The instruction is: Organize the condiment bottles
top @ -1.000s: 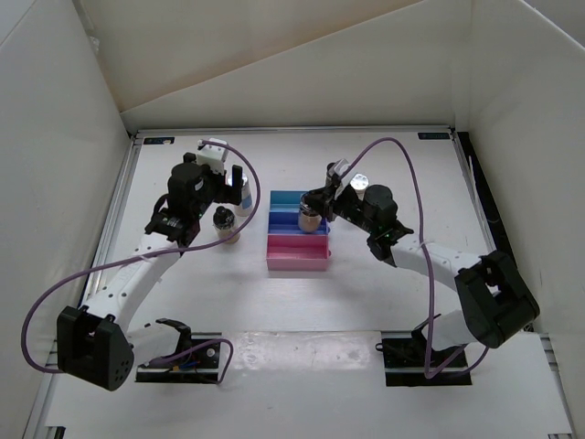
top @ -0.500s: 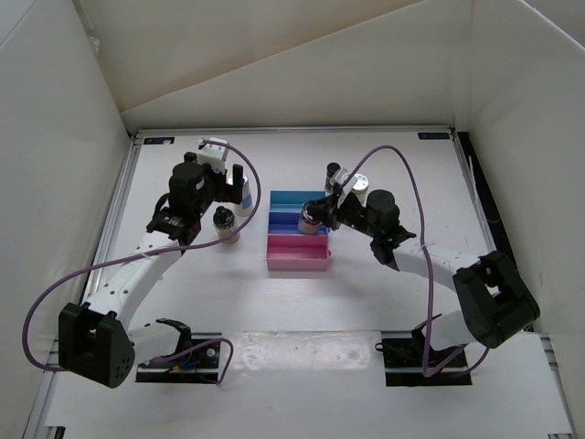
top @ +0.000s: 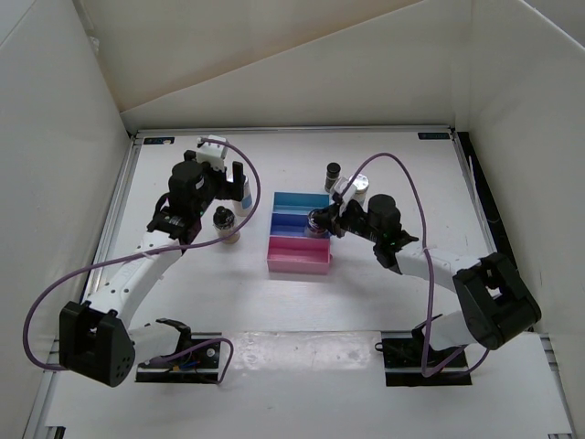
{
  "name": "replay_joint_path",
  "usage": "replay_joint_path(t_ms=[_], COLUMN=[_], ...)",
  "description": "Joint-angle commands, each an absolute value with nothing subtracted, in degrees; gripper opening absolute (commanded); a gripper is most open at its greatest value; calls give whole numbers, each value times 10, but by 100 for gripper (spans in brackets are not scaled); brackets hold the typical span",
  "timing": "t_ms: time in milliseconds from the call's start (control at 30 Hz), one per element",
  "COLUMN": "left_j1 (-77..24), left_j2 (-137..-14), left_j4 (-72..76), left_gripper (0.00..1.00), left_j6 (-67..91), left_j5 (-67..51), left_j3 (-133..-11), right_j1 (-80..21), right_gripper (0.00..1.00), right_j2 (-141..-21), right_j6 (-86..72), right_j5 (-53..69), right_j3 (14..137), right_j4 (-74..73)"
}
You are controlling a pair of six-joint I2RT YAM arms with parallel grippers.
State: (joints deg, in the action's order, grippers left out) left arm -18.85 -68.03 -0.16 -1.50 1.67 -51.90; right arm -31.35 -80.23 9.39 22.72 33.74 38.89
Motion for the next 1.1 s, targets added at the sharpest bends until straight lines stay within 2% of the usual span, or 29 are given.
replay_joint_path(t_ms=[0,100,200,233,267,400,433,500,567,1067], left_j1=[-185,-185,-186,-184,-185,-184,-185,-185,-184,-185], left_j2=[-678,-678,-678,-679,-679,-678,-678,-676,-673,-610], left_j4=[17,18,18,18,18,22,22,21,21,-26], left_gripper=[100,100,100,100,100,100,100,100,100,100], left_j6=[-6,-8,-11,-11,-11,-11,-11,-13,-13,19], left_j5=[5,4,7,6,7,9,9,9,10,58], left_j3=[-513,-510,-507,-507,-508,-504,-503,-502,-503,-473], right_j1=[-314,-321,-328,-326,-328,-330,-330,-330,-331,-351], right_gripper=[0,0,27,42,49,67,76,77,87,88], right_j2=[-795,-815,-830,-831,-833,-850,-853,-856,-853,-694], right_j6=[112,111,107,104,101,93,91,91,90,145], right_j5=[250,252,243,243,244,250,250,250,245,202], right_j3=[359,370,371,372,370,381,383,386,385,388], right_j4=[409,403,409,411,415,417,419,419,425,345])
